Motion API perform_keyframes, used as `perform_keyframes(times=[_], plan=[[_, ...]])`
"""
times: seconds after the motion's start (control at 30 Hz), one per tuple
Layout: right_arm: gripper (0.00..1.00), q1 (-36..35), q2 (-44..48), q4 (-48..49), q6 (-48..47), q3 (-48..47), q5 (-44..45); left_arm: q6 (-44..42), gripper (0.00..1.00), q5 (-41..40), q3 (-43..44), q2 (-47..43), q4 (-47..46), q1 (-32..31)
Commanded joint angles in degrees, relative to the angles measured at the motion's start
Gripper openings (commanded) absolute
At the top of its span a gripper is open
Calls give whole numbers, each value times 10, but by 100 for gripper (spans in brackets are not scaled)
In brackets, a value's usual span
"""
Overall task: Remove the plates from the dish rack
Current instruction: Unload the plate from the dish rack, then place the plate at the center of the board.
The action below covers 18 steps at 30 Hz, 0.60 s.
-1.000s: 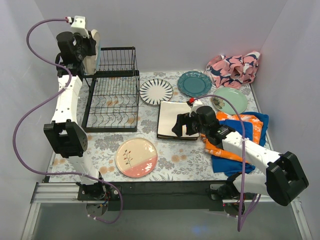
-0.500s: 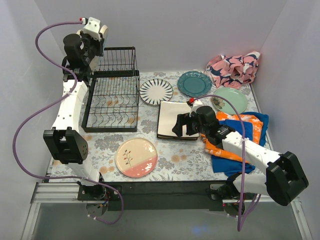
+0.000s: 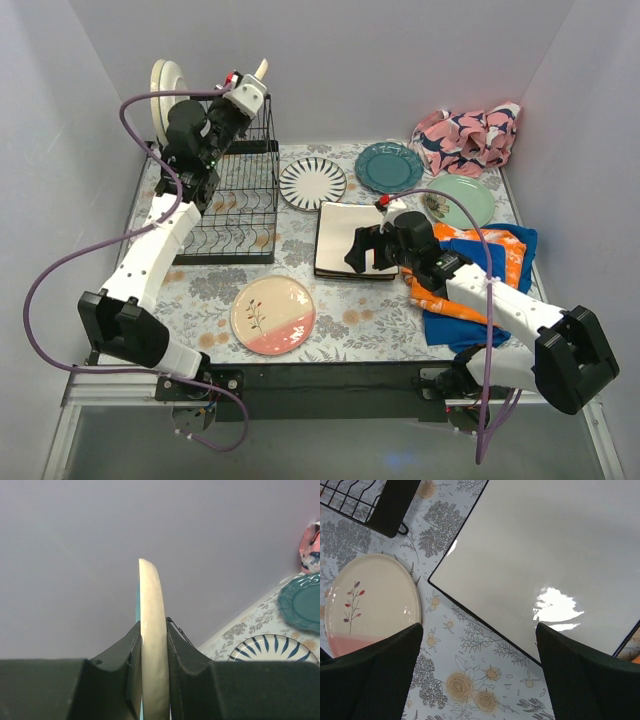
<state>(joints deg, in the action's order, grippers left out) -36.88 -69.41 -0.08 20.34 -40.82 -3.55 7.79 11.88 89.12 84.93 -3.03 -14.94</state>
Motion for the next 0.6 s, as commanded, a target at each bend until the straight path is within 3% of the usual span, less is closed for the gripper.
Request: perform_keyframes(times=[0.0, 0.1, 0.33, 0.57], plan=[[98, -4, 24, 9, -4, -23, 5, -112, 0, -86, -30, -77, -147, -51], [98, -4, 49, 9, 21, -18, 4, -158, 0, -113, -93, -108, -188, -105], [98, 4, 104, 8, 80, -8, -8, -337, 0, -281, -224, -148, -294, -263], [97, 13, 178, 8, 151, 14, 17, -403, 0, -373, -347, -207, -389, -374]])
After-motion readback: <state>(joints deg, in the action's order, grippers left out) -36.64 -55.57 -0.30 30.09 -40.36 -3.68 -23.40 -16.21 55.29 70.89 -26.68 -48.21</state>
